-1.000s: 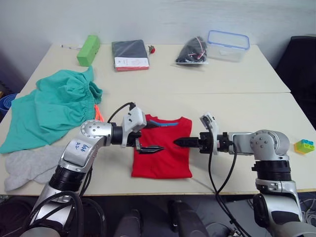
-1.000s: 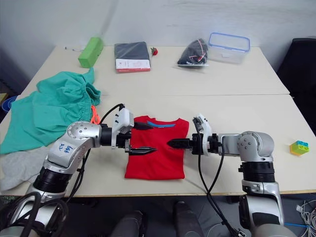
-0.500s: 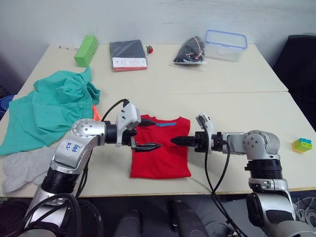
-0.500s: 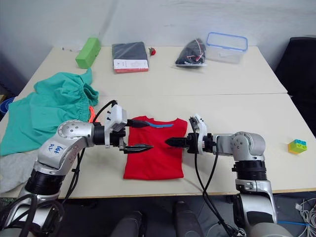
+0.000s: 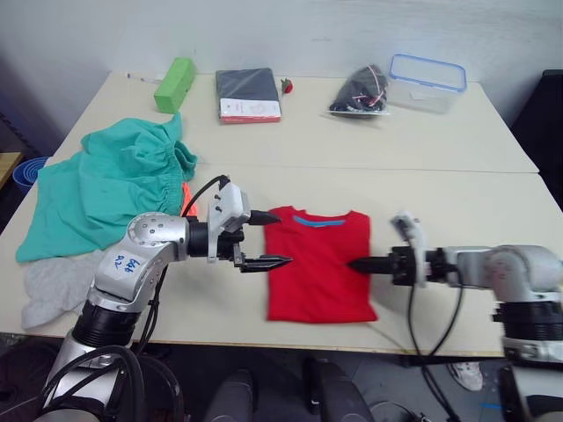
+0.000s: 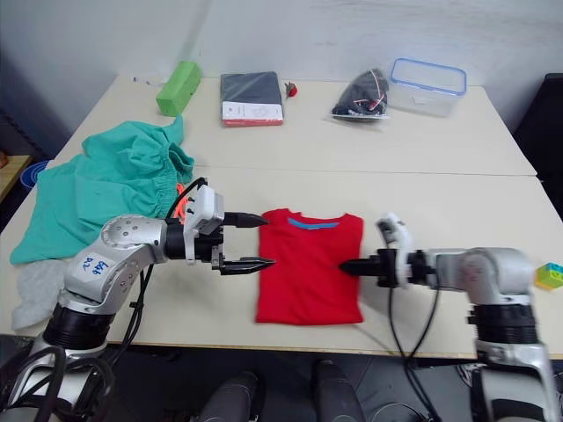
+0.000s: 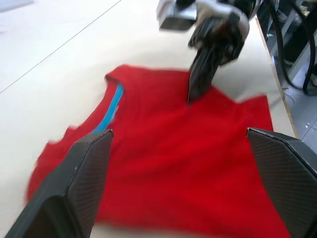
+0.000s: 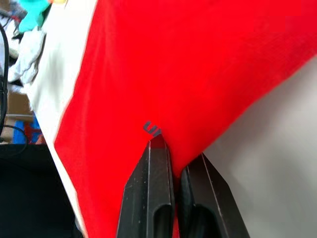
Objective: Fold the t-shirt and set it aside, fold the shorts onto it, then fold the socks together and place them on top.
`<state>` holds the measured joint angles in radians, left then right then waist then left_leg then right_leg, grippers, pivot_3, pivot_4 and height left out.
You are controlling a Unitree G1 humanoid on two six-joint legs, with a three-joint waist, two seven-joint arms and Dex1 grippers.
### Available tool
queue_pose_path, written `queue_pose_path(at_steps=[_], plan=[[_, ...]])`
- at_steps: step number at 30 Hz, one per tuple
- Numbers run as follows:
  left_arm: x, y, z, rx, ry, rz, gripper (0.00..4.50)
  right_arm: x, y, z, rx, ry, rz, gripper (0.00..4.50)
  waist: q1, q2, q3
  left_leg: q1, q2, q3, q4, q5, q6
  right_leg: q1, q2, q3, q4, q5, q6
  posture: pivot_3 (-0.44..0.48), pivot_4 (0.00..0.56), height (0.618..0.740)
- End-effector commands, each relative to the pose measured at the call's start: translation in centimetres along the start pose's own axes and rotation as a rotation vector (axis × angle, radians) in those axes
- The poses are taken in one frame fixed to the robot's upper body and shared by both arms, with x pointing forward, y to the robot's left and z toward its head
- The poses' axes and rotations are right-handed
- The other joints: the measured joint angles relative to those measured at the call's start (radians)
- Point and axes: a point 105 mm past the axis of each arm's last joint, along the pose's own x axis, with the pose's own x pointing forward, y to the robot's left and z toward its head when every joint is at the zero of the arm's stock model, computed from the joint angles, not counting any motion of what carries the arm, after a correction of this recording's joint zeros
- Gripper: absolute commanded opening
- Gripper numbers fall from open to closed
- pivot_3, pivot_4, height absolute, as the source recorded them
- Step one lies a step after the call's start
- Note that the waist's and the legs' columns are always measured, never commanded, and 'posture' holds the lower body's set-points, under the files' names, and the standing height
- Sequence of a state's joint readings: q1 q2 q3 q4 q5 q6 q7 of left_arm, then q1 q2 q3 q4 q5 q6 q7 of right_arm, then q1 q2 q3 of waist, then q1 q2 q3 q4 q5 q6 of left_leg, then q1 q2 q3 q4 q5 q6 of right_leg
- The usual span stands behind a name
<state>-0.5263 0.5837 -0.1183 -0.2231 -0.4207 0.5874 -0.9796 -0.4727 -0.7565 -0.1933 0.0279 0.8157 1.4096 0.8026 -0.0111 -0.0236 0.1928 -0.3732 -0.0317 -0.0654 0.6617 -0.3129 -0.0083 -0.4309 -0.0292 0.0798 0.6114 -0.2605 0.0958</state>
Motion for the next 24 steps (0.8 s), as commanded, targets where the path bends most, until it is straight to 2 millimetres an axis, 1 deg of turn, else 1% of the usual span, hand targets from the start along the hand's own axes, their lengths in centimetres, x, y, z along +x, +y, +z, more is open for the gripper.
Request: queue_pose_path(at_steps=[1, 3, 5, 6, 7, 8, 10, 11, 14, 17, 19, 22, 24], plan=[[0.4, 0.0, 0.9, 0.051, -0.028, -0.011, 4.50, -3.9, -0.5, 0.7, -0.049, -0.042, -0.050, 0.04, 0.006, 0.000, 0.000, 0.000, 0.000, 0.000, 0.000, 0.000, 0.000, 0.000, 0.000, 0.000, 0.000, 0.000, 0.000, 0.000, 0.150, 0.740], [0.6, -0.2, 0.8, 0.057, -0.026, -0.025, 4.50, -5.6, -1.5, 0.7, -0.067, -0.038, -0.103, 0.04, 0.008, 0.000, 0.000, 0.000, 0.000, 0.000, -0.001, 0.000, 0.000, 0.000, 0.001, 0.000, -0.001, 0.000, 0.000, 0.000, 0.150, 0.740], [0.9, -0.4, 0.9, 0.067, -0.027, -0.047, 4.50, -8.3, -3.7, 0.9, -0.093, -0.037, -0.219, 0.04, 0.007, 0.001, 0.001, 0.000, 0.000, 0.001, -0.001, 0.000, 0.000, 0.000, 0.001, 0.000, -0.001, 0.000, 0.000, 0.000, 0.150, 0.740], [1.0, -0.6, 1.0, 0.070, -0.029, -0.057, 4.50, -9.8, -4.8, 1.0, -0.134, -0.019, -0.279, 0.04, 0.007, 0.003, 0.002, 0.001, 0.000, 0.004, 0.000, 0.000, 0.000, 0.000, 0.002, -0.002, -0.001, 0.001, 0.001, 0.000, 0.150, 0.740], [1.1, -0.7, 1.1, 0.075, -0.032, -0.067, 4.50, -11.4, -6.1, 0.9, -0.172, 0.011, -0.349, 0.04, 0.007, 0.004, 0.002, 0.002, 0.000, 0.006, 0.000, 0.000, 0.001, 0.001, 0.002, -0.003, -0.001, 0.001, 0.002, 0.000, 0.150, 0.740], [1.2, -0.8, 1.2, 0.078, -0.034, -0.073, 4.50, -12.5, -6.8, 0.8, -0.199, 0.037, -0.387, 0.04, 0.006, 0.004, 0.003, 0.002, -0.001, 0.008, 0.000, 0.000, 0.002, 0.001, 0.002, -0.002, -0.001, 0.001, 0.003, 0.000, 0.150, 0.740], [1.4, -1.0, 1.4, 0.086, -0.040, -0.089, 4.50, -15.4, -9.0, 1.2, -0.285, 0.098, -0.530, 0.04, 0.004, 0.005, 0.003, 0.003, -0.001, 0.011, 0.000, 0.000, 0.003, 0.001, 0.002, 0.000, -0.001, 0.002, 0.003, 0.000, 0.150, 0.740], [1.5, -1.1, 1.5, 0.091, -0.041, -0.092, 4.50, -16.6, -9.8, 1.4, -0.305, 0.115, -0.590, 0.04, 0.000, 0.004, 0.003, 0.003, -0.001, 0.012, 0.001, 0.000, 0.003, 0.001, 0.002, 0.001, -0.001, 0.002, 0.004, 0.000, 0.150, 0.740], [1.7, -1.0, 1.6, 0.099, -0.043, -0.093, 4.50, -19.3, -11.4, 1.9, -0.325, 0.138, -0.710, 0.04, -0.017, 0.006, 0.004, 0.005, -0.001, 0.018, 0.001, 0.001, 0.005, 0.001, 0.002, 0.006, -0.001, 0.003, 0.005, 0.000, 0.150, 0.740], [1.7, -1.0, 1.7, 0.101, -0.046, -0.090, 4.50, -20.7, -12.5, 2.2, -0.338, 0.143, -0.792, 0.04, -0.026, 0.009, 0.006, 0.005, -0.001, 0.019, 0.000, 0.001, 0.005, 0.000, 0.003, 0.008, 0.000, 0.003, 0.006, 0.000, 0.150, 0.740], [1.6, -1.0, 1.6, 0.102, -0.045, -0.088, 4.50, -21.4, -13.1, 2.2, -0.355, 0.155, -0.848, 0.04, -0.028, 0.010, 0.006, 0.005, -0.001, 0.020, 0.000, 0.001, 0.005, -0.001, 0.003, 0.009, 0.000, 0.003, 0.006, 0.000, 0.150, 0.740], [1.5, -1.0, 1.5, 0.107, -0.038, -0.077, 4.50, -21.4, -13.9, 2.1, -0.345, 0.136, -0.886, 0.04, -0.028, 0.010, 0.006, 0.006, -0.001, 0.020, 0.000, 0.001, 0.005, -0.001, 0.003, 0.009, 0.000, 0.003, 0.006, 0.000, 0.150, 0.740], [1.4, -1.1, 1.6, 0.107, -0.041, -0.070, 4.50, -21.3, -14.3, 1.7, -0.310, 0.117, -0.897, 0.04, -0.027, 0.010, 0.006, 0.005, -0.001, 0.020, 0.000, 0.001, 0.005, 0.000, 0.003, 0.009, 0.000, 0.003, 0.006, 0.000, 0.150, 0.740]])
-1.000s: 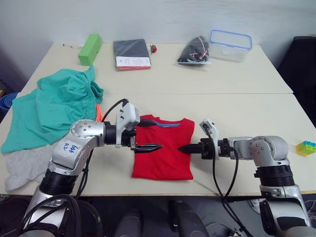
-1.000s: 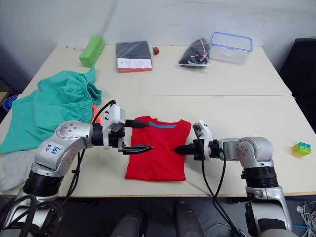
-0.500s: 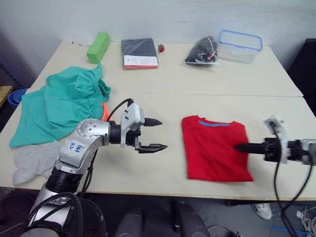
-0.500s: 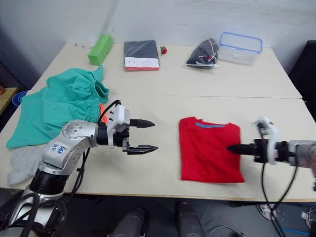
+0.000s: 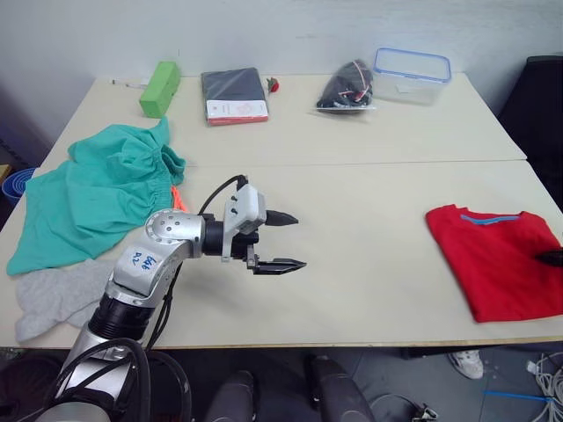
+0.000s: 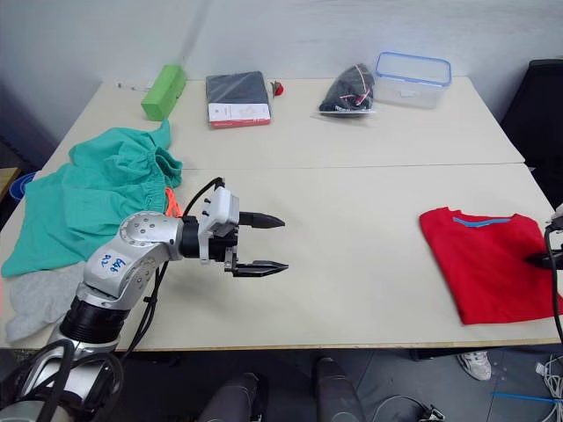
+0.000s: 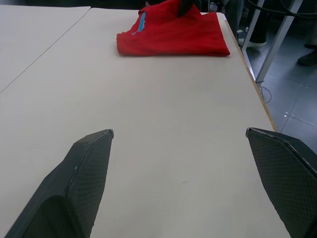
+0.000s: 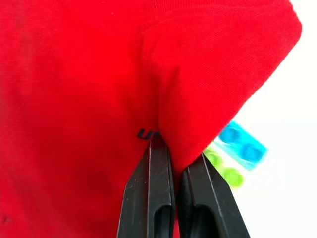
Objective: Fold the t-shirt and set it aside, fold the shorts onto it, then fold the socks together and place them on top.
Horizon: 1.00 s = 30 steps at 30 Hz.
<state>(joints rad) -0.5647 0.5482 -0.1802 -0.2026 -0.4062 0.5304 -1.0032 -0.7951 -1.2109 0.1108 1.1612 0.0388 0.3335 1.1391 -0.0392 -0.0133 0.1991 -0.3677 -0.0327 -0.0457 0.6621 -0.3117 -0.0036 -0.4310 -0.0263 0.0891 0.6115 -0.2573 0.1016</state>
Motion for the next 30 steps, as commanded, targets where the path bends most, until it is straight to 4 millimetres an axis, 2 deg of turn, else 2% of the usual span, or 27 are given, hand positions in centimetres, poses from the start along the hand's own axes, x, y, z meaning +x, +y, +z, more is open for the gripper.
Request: queue_pose_path(at_steps=[1, 2, 6, 13, 16, 18, 20, 21, 24, 25, 27, 29, 30], plan=[[-0.3, -0.4, 1.0, 0.054, -0.018, 0.010, 4.50, 0.0, -0.5, -0.4, 0.050, -0.018, -0.032, 0.52, 0.002, 0.000, 0.000, 0.000, 0.000, 0.000, 0.000, 0.000, 0.000, 0.000, 0.000, 0.000, 0.000, 0.000, 0.000, 0.000, 0.150, 0.740], [-0.3, -0.4, 1.1, 0.054, -0.019, 0.012, 4.50, 0.0, -0.5, -0.5, 0.070, -0.032, -0.032, 0.72, 0.002, 0.000, 0.000, 0.000, 0.000, 0.000, 0.000, 0.000, 0.000, 0.000, 0.000, 0.000, 0.000, 0.000, 0.000, 0.000, 0.150, 0.740], [-0.5, -0.5, 1.1, 0.051, -0.019, 0.026, 4.50, -0.8, -1.3, -0.5, 0.128, -0.086, -0.070, 2.11, 0.006, 0.001, 0.000, 0.000, -0.001, 0.000, 0.000, 0.000, 0.000, 0.000, 0.000, 0.000, 0.001, 0.000, 0.001, 0.000, 0.150, 0.740], [-1.0, -0.4, 1.2, 0.050, -0.017, 0.062, 4.50, -4.9, -5.0, 0.0, 0.199, -0.230, -0.288, 4.42, 0.009, 0.003, 0.000, 0.000, -0.002, 0.000, 0.000, 0.000, 0.000, 0.000, 0.000, 0.000, 0.001, 0.000, 0.001, 0.000, 0.150, 0.740], [-1.2, -0.3, 1.2, 0.047, -0.017, 0.078, 4.50, -6.6, -6.3, 0.5, 0.230, -0.306, -0.380, 4.47, 0.008, 0.003, 0.000, 0.000, -0.003, 0.000, 0.000, 0.000, 0.001, 0.001, 0.001, 0.000, 0.001, 0.000, 0.001, 0.000, 0.150, 0.740], [-1.4, -0.3, 1.2, 0.043, -0.017, 0.089, 4.50, -7.1, -6.1, 2.8, 0.237, -0.439, -0.354, 4.47, 0.004, 0.003, 0.000, 0.000, -0.003, 0.000, 0.000, 0.000, 0.001, 0.001, 0.001, 0.000, 0.001, 0.000, 0.001, 0.000, 0.150, 0.740], [-1.5, -0.1, 1.1, 0.038, -0.015, 0.108, 4.50, -7.0, -4.3, 6.7, 0.204, -0.607, -0.201, 4.47, -0.012, 0.004, 0.001, 0.000, -0.003, 0.002, 0.000, 0.000, 0.001, 0.001, 0.002, 0.003, 0.001, 0.001, 0.002, 0.000, 0.150, 0.740], [-1.7, 0.0, 1.1, 0.035, -0.014, 0.122, 4.50, -6.9, -2.7, 8.9, 0.160, -0.678, -0.092, 4.47, -0.021, 0.004, 0.001, 0.001, -0.003, 0.003, 0.000, 0.000, 0.002, 0.001, 0.003, 0.003, 0.001, 0.001, 0.002, 0.000, 0.150, 0.740], [-2.2, 0.4, 0.9, 0.028, -0.004, 0.170, 4.50, -6.1, 3.6, 14.2, -0.003, -0.802, 0.234, 4.47, -0.038, 0.003, 0.002, 0.001, 0.000, 0.003, 0.000, 0.000, 0.001, 0.003, 0.003, 0.004, 0.001, 0.001, 0.003, 0.000, 0.150, 0.740], [-2.4, 0.5, 0.8, 0.026, 0.000, 0.182, 4.50, -5.9, 5.6, 15.1, -0.040, -0.820, 0.316, 4.47, -0.044, 0.003, 0.002, 0.001, 0.001, 0.003, 0.000, 0.000, 0.001, 0.003, 0.003, 0.004, 0.002, 0.001, 0.003, 0.000, 0.150, 0.740], [-3.0, 0.8, 0.3, 0.034, 0.033, 0.222, 4.50, -5.9, 11.4, 17.0, -0.128, -0.865, 0.522, 4.47, -0.042, 0.003, 0.002, 0.002, 0.002, 0.001, 0.001, 0.000, -0.001, 0.001, 0.003, 0.004, 0.006, 0.001, 0.002, 0.000, 0.150, 0.740], [-4.0, 1.3, -0.6, 0.043, 0.086, 0.281, 4.50, -6.5, 17.2, 17.5, -0.228, -0.889, 0.718, 4.47, -0.033, 0.004, 0.001, 0.000, 0.003, -0.002, 0.001, 0.000, -0.003, -0.003, 0.003, 0.001, 0.012, 0.000, 0.001, 0.000, 0.150, 0.740], [-4.5, 1.5, -0.9, 0.046, 0.106, 0.306, 4.50, -6.8, 19.1, 17.4, -0.260, -0.892, 0.778, 4.47, -0.025, 0.004, 0.001, -0.004, 0.003, -0.003, 0.001, 0.000, -0.003, -0.008, 0.002, 0.001, 0.014, 0.000, 0.001, 0.000, 0.150, 0.740]])
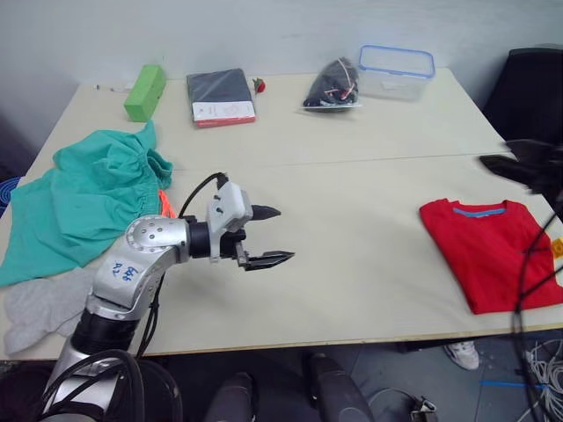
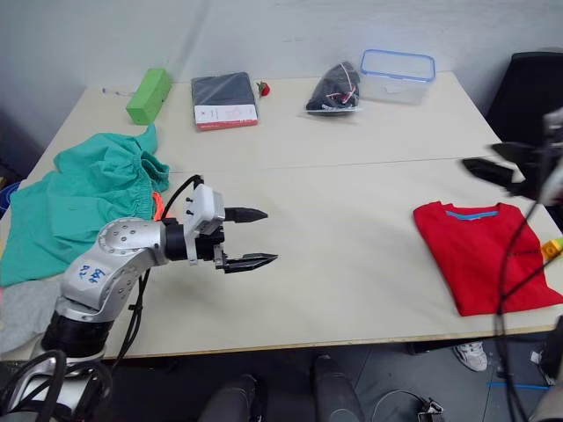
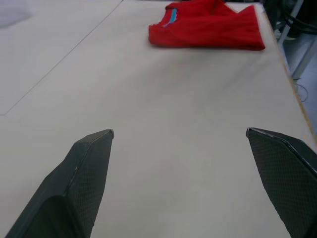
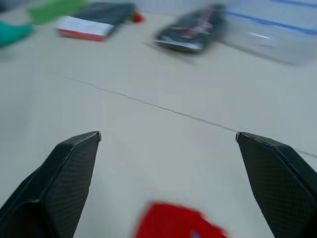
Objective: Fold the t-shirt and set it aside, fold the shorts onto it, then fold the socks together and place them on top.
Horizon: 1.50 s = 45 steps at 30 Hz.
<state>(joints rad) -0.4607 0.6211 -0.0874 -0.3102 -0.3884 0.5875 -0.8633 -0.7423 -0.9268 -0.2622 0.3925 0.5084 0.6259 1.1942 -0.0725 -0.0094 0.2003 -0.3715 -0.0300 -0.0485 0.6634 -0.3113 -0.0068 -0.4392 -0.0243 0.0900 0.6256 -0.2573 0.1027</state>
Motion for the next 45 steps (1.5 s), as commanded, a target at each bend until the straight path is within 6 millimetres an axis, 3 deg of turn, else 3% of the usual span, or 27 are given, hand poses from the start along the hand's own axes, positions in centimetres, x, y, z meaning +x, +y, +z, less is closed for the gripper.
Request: queue_pose_path(at_steps=[1, 4, 9, 14, 27, 31, 37, 42, 45], plan=[[-1.9, 1.4, -0.5, 0.060, 0.059, 0.122, 4.50, 3.0, 7.5, 2.0, -0.081, -0.057, 0.287, 4.47, 0.017, 0.000, 0.000, -0.003, -0.001, 0.000, 0.000, 0.000, -0.001, -0.004, -0.001, 0.000, 0.001, 0.000, 0.000, 0.000, 0.150, 0.740], [-5.3, 4.2, -2.9, 0.098, 0.211, 0.335, 4.50, 5.1, 13.5, 0.8, -0.136, -0.055, 0.492, 4.47, 0.031, 0.000, 0.000, -0.005, -0.001, 0.000, 0.000, 0.001, -0.001, -0.006, -0.001, 0.000, -0.001, -0.001, -0.001, 0.000, 0.150, 0.740], [-9.0, 7.6, -4.9, 0.174, 0.395, 0.583, 4.50, 6.2, 17.9, -1.7, -0.193, -0.033, 0.626, 4.47, 0.066, -0.004, -0.002, -0.005, -0.004, -0.002, 0.001, 0.001, 0.001, -0.004, -0.006, -0.003, -0.004, -0.001, -0.001, 0.000, 0.150, 0.740], [-9.4, 9.0, -7.0, 0.215, 0.518, 0.655, 4.50, 6.7, 19.4, -2.2, -0.166, -0.046, 0.662, 4.47, 0.071, -0.006, -0.002, -0.005, -0.005, -0.002, 0.001, 0.000, 0.002, -0.004, -0.008, -0.003, -0.004, 0.000, -0.001, 0.000, 0.150, 0.740], [-10.5, 13.4, -10.2, 0.156, 0.605, 0.785, 4.50, 6.9, 19.4, -2.6, -0.163, -0.041, 0.599, 4.47, 0.069, -0.008, -0.003, -0.004, -0.005, -0.001, 0.001, 0.001, 0.002, -0.004, -0.007, -0.003, -0.002, 0.000, -0.001, 0.000, 0.150, 0.740], [-10.6, 13.9, -10.1, 0.129, 0.577, 0.799, 3.58, 6.9, 19.3, -2.8, -0.162, -0.038, 0.575, 4.50, 0.065, -0.008, -0.003, -0.003, -0.005, -0.001, 0.001, 0.001, 0.002, -0.004, -0.006, -0.003, 0.000, 0.000, -0.001, 0.000, 0.150, 0.740], [-9.9, 13.9, -9.5, 0.068, 0.519, 0.772, 1.65, 6.7, 19.1, -3.1, -0.163, -0.030, 0.537, 4.50, 0.064, -0.008, -0.003, -0.003, -0.005, 0.000, 0.001, 0.001, 0.002, -0.005, -0.006, -0.002, 0.000, 0.000, -0.001, 0.000, 0.150, 0.740], [-6.3, 11.3, -6.2, 0.047, 0.405, 0.562, 0.18, 6.3, 18.8, -3.7, -0.195, 0.003, 0.520, 4.50, 0.068, -0.009, -0.003, -0.004, -0.005, -0.001, 0.001, 0.001, 0.002, -0.005, -0.007, -0.003, -0.001, 0.000, -0.001, 0.000, 0.150, 0.740], [-3.2, 8.5, -3.5, 0.053, 0.334, 0.386, 0.06, 6.3, 18.6, -4.0, -0.211, 0.018, 0.512, 4.50, 0.073, -0.010, -0.003, -0.005, -0.005, -0.001, 0.001, 0.001, 0.002, -0.005, -0.007, -0.003, -0.002, 0.000, -0.001, 0.000, 0.150, 0.740]])
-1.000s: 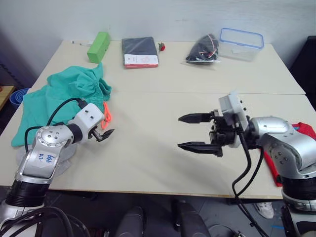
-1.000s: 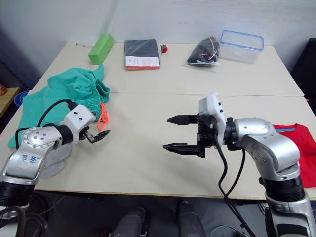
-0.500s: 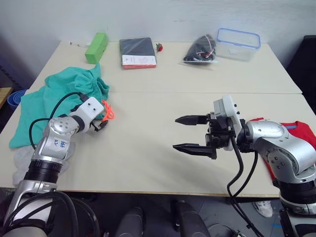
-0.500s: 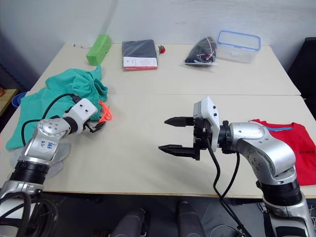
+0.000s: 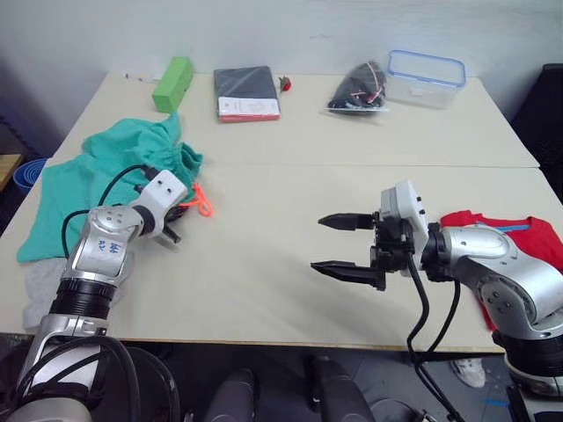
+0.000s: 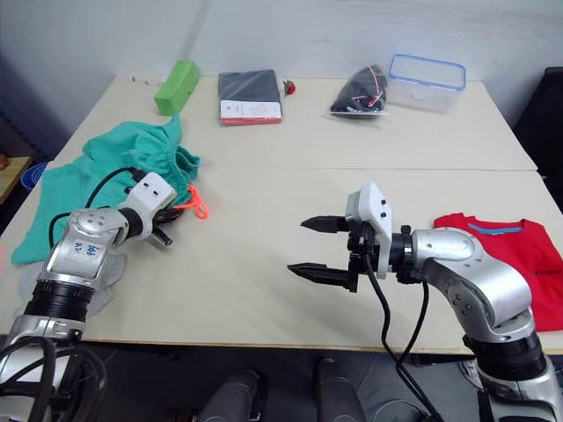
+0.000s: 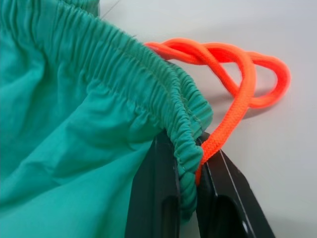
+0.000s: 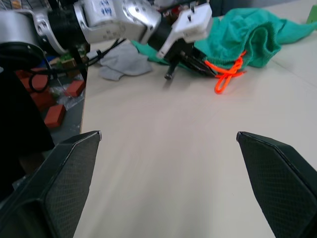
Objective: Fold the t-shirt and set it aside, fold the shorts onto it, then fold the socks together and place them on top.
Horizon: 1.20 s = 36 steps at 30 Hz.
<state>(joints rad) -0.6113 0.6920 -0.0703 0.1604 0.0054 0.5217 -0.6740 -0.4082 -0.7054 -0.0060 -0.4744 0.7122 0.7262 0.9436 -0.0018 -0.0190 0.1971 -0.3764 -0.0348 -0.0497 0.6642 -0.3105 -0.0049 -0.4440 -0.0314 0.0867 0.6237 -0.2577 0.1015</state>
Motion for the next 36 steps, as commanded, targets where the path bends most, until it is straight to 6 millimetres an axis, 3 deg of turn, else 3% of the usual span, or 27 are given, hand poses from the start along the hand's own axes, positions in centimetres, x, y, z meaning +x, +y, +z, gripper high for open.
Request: queue_pose_path(at_steps=[1, 6, 11, 15, 16, 23, 26, 28, 29, 32, 36], plan=[[-0.3, -4.1, 4.8, 0.051, -0.122, -0.190, 0.06, -0.4, 0.4, 0.7, -0.081, 0.004, 0.003, 4.50, 0.003, 0.000, 0.000, 0.000, 0.000, 0.000, 0.000, 0.000, 0.000, 0.000, 0.000, 0.000, -0.001, 0.000, 0.000, 0.000, 0.150, 0.740], [0.0, -9.8, 9.5, 0.124, -0.203, -0.430, 0.06, -1.3, 0.5, -0.5, -0.159, 0.097, 0.009, 4.50, 0.000, -0.001, 0.000, 0.000, -0.001, 0.000, 0.000, 0.000, 0.000, 0.000, 0.001, 0.000, -0.001, 0.000, 0.000, 0.000, 0.150, 0.740], [1.9, -15.6, 12.2, 0.193, -0.201, -0.628, 0.06, -3.2, 0.2, -1.0, -0.242, 0.160, -0.020, 4.50, 0.000, -0.001, 0.000, 0.000, -0.001, 0.002, 0.001, 0.000, 0.000, 0.001, 0.003, 0.001, 0.000, 0.000, 0.000, 0.000, 0.150, 0.740], [2.7, -17.8, 13.9, 0.133, -0.215, -0.684, 0.06, -4.2, -0.1, -0.8, -0.309, 0.192, -0.068, 4.50, -0.006, -0.002, 0.001, 0.001, 0.000, 0.003, 0.001, 0.000, 0.000, 0.001, 0.004, 0.004, 0.001, 0.000, 0.001, 0.000, 0.150, 0.740], [2.6, -18.0, 14.1, 0.120, -0.221, -0.696, 0.41, -4.3, -0.1, -0.9, -0.322, 0.197, -0.074, 4.50, -0.008, -0.002, 0.001, 0.002, 0.000, 0.004, 0.001, 0.000, 0.000, 0.001, 0.005, 0.004, 0.001, 0.000, 0.001, 0.000, 0.150, 0.740], [-1.8, -15.6, 14.7, -0.030, -0.302, -0.795, 2.59, -3.9, 0.0, -1.6, -0.416, 0.227, -0.096, 4.50, -0.030, -0.003, 0.001, 0.004, 0.002, 0.004, 0.001, 0.000, -0.001, 0.001, 0.006, 0.005, 0.004, 0.000, 0.000, 0.000, 0.150, 0.740], [-4.2, -13.2, 14.3, -0.050, -0.336, -0.801, 3.48, -3.6, 0.2, -1.9, -0.454, 0.231, -0.083, 4.50, -0.028, -0.003, 0.001, 0.004, 0.002, 0.004, 0.001, 0.001, -0.001, 0.001, 0.006, 0.004, 0.004, 0.000, 0.000, 0.000, 0.150, 0.740], [-5.0, -11.6, 13.0, -0.011, -0.307, -0.760, 4.16, -3.4, 0.4, -2.0, -0.469, 0.228, -0.071, 4.50, -0.028, -0.003, 0.001, 0.004, 0.002, 0.004, 0.001, 0.001, -0.001, 0.001, 0.005, 0.004, 0.004, 0.000, 0.000, 0.000, 0.150, 0.740], [-5.4, -10.7, 11.3, 0.059, -0.272, -0.725, 4.45, -3.3, 0.6, -2.2, -0.497, 0.241, -0.053, 4.50, -0.030, -0.003, 0.001, 0.004, 0.002, 0.004, 0.001, 0.001, -0.002, 0.001, 0.005, 0.004, 0.003, 0.000, 0.000, 0.000, 0.150, 0.740], [-6.6, -9.5, 6.7, 0.282, -0.143, -0.687, 4.48, -3.0, 1.0, -3.0, -0.560, 0.268, 0.002, 4.50, -0.033, -0.003, 0.001, 0.006, 0.002, 0.004, -0.001, 0.000, -0.003, 0.001, 0.005, 0.005, 0.003, -0.001, -0.002, 0.000, 0.150, 0.740], [-7.5, -9.5, 2.9, 0.450, -0.027, -0.688, 4.48, -2.5, 1.3, -4.2, -0.613, 0.299, 0.059, 4.50, -0.018, -0.003, 0.001, 0.005, 0.002, 0.003, 0.000, 0.000, -0.003, 0.002, 0.004, 0.003, 0.002, -0.002, -0.003, 0.000, 0.150, 0.740]])
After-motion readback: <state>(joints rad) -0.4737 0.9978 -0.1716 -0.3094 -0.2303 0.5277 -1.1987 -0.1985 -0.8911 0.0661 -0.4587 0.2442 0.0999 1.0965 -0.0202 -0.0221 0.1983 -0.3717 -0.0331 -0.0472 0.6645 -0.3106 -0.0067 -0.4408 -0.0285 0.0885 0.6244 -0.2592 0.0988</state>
